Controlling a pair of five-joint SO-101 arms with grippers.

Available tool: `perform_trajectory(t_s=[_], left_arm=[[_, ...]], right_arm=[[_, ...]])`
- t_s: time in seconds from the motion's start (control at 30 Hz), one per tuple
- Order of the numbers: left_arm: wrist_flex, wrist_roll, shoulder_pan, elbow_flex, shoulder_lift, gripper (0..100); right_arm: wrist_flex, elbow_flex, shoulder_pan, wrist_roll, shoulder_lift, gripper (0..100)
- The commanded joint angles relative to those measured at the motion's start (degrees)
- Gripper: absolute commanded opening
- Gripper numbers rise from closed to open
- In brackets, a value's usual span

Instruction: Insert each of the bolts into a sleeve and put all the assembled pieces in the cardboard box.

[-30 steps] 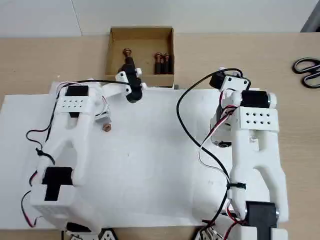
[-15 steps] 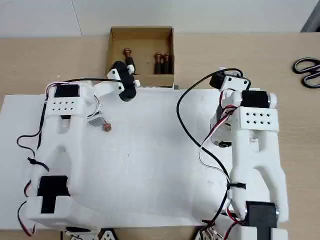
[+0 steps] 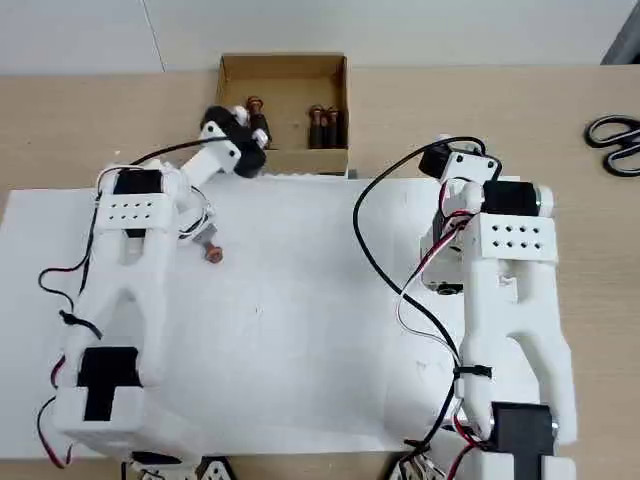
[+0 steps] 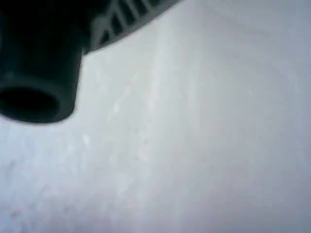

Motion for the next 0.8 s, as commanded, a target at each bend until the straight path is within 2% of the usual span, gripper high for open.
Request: perform_trajectory(t_s=[0.0,0.13,0.33,0.57,0.77], left_arm=[[-0.9,8.0,0.9,-0.1,-0.4,14],[-0.9,17.6,1.3,-0.1,-0.4,13],[-0.9,27.2,2.1,-0.1,-0.4,13],[-1.1,42.1,4.4,3.6,-0.4,13],[-1.3,49.4,5.1,5.8,-0.4,13]], right_arm=[[-0.5,-0.5,0.2,-0.6,-2.4,0.3],[-0.6,-0.5,0.2,-0.6,-2.4,0.3],[-0.5,-0.5,0.2,-0.6,-2.5,0.3],[-0.2,-0.5,0.2,-0.6,-2.6,0.3],[-0.2,-0.5,0.4,-0.6,-2.6,0.3]])
